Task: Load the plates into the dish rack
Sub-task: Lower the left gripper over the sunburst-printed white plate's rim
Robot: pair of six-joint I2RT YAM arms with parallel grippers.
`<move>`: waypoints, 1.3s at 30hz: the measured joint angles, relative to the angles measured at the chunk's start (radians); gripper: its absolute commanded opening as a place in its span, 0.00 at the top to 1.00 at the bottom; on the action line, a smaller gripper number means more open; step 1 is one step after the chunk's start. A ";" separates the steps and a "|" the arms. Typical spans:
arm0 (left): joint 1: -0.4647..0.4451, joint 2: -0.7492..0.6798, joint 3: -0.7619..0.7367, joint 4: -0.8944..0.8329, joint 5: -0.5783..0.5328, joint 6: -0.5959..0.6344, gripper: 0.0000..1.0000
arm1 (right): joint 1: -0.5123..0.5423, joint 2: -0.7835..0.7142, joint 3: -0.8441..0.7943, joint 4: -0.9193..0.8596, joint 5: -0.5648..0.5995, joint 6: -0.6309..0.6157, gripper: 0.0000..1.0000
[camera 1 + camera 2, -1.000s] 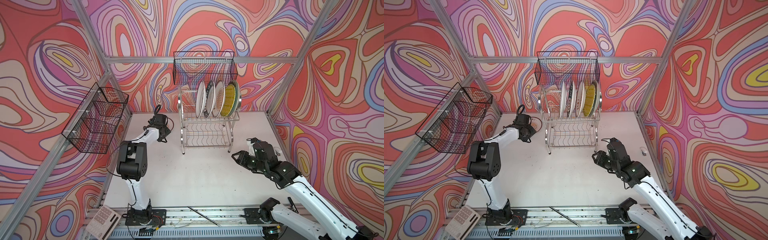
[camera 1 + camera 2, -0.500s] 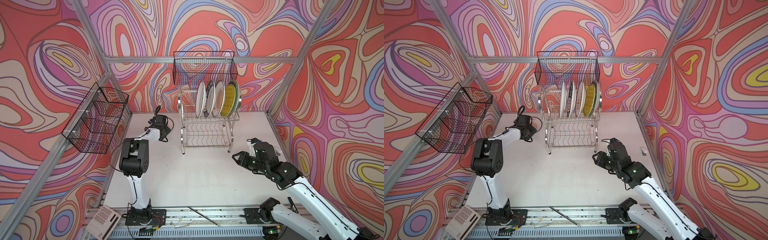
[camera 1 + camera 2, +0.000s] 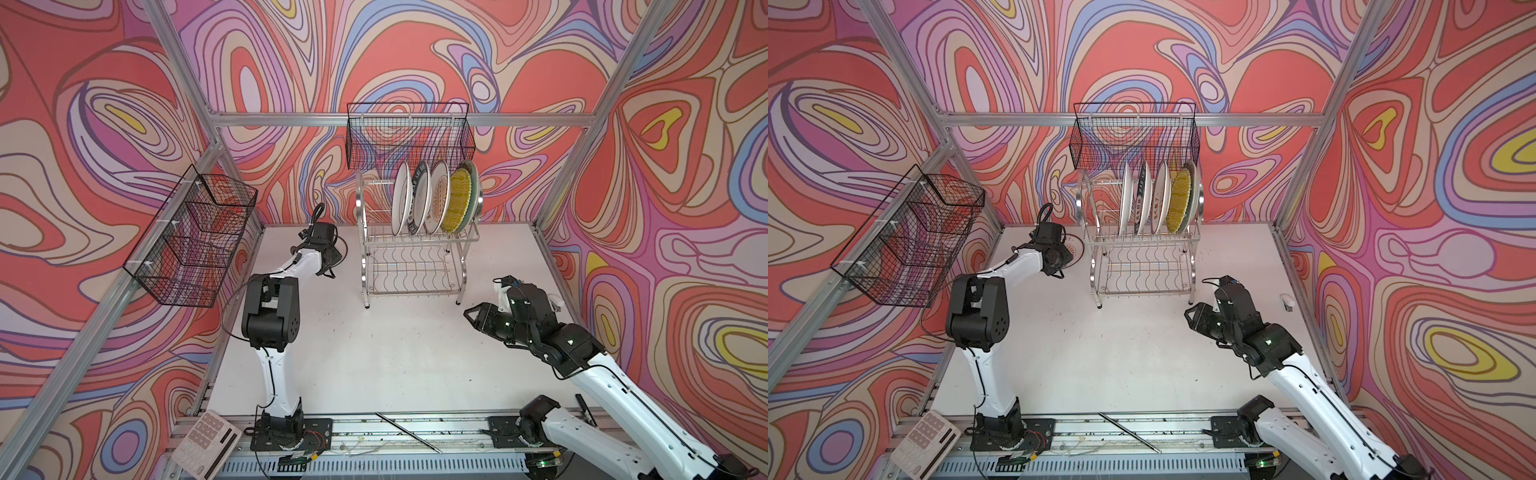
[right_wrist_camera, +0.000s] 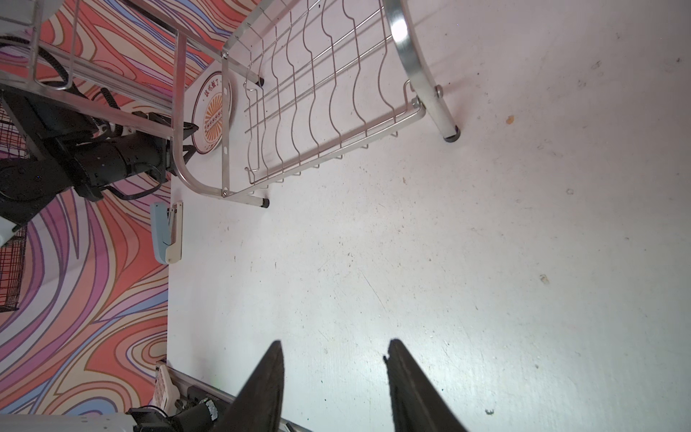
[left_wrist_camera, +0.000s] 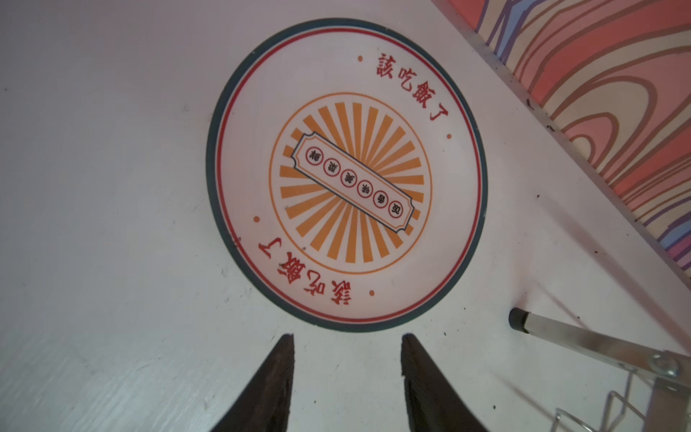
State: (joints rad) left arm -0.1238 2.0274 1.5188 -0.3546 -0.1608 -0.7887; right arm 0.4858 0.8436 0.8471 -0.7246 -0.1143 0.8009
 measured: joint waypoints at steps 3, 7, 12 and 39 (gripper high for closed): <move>-0.001 0.020 0.056 -0.050 -0.020 0.045 0.50 | 0.000 0.002 -0.002 0.000 -0.003 -0.001 0.54; -0.001 0.062 0.126 -0.105 -0.034 0.099 0.50 | 0.000 0.003 -0.002 0.001 -0.005 -0.005 0.54; -0.001 0.125 0.205 -0.168 -0.040 0.161 0.51 | 0.000 0.003 -0.002 0.003 -0.006 -0.008 0.54; 0.008 0.258 0.356 -0.291 0.009 0.269 0.57 | 0.000 0.016 -0.002 -0.002 -0.005 -0.015 0.54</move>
State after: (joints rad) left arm -0.1158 2.2856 1.8744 -0.6456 -0.1516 -0.5194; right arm 0.4858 0.8593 0.8452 -0.7261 -0.1196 0.7856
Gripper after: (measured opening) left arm 0.430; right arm 0.460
